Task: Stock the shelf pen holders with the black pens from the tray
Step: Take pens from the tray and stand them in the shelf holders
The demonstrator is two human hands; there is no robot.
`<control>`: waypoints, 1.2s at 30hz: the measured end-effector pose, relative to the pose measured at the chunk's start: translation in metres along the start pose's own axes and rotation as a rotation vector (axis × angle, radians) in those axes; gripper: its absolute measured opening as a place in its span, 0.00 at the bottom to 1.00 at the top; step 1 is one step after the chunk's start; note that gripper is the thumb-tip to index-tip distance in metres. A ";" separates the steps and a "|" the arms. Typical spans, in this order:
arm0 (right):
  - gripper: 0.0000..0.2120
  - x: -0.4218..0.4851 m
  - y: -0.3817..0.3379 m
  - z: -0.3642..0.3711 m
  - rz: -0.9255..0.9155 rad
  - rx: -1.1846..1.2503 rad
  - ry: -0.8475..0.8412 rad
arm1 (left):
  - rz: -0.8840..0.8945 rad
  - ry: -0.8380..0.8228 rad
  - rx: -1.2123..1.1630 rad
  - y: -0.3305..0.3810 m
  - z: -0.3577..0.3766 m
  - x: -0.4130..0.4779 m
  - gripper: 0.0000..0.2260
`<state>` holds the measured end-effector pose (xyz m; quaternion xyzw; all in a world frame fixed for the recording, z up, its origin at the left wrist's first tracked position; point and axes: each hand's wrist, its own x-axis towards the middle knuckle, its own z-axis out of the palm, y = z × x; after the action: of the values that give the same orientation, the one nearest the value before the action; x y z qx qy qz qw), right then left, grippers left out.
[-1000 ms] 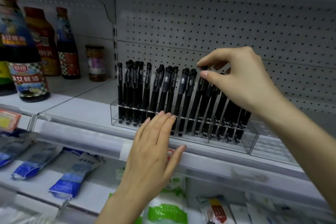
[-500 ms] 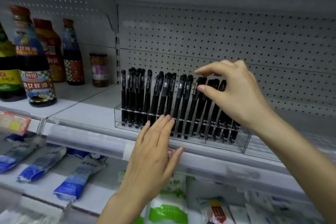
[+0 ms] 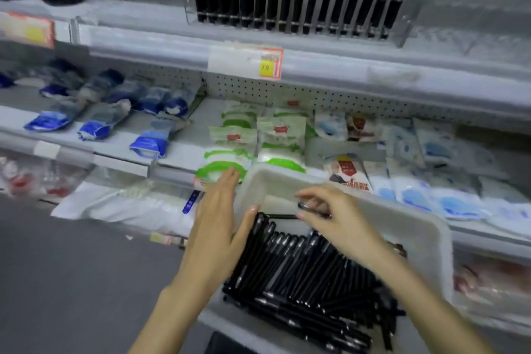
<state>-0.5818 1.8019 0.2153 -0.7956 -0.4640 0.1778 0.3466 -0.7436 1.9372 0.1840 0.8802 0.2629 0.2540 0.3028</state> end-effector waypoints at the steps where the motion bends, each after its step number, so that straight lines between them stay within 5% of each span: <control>1: 0.14 -0.010 0.016 0.018 0.073 -0.011 -0.032 | -0.037 -0.031 0.006 -0.008 0.005 -0.012 0.32; 10: 0.25 -0.024 0.047 0.078 0.104 -0.449 0.005 | -0.138 -0.134 0.062 -0.018 0.021 -0.038 0.31; 18: 0.20 -0.026 0.058 0.096 0.081 -0.516 0.083 | -0.178 -0.135 0.062 -0.019 0.023 -0.039 0.32; 36: 0.14 -0.011 0.003 0.075 0.186 0.516 0.195 | -0.157 -0.085 -0.098 -0.019 0.011 -0.028 0.30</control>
<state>-0.6313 1.8202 0.1606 -0.7336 -0.2930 0.2435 0.5627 -0.7630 1.9288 0.1556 0.8510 0.3053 0.2047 0.3752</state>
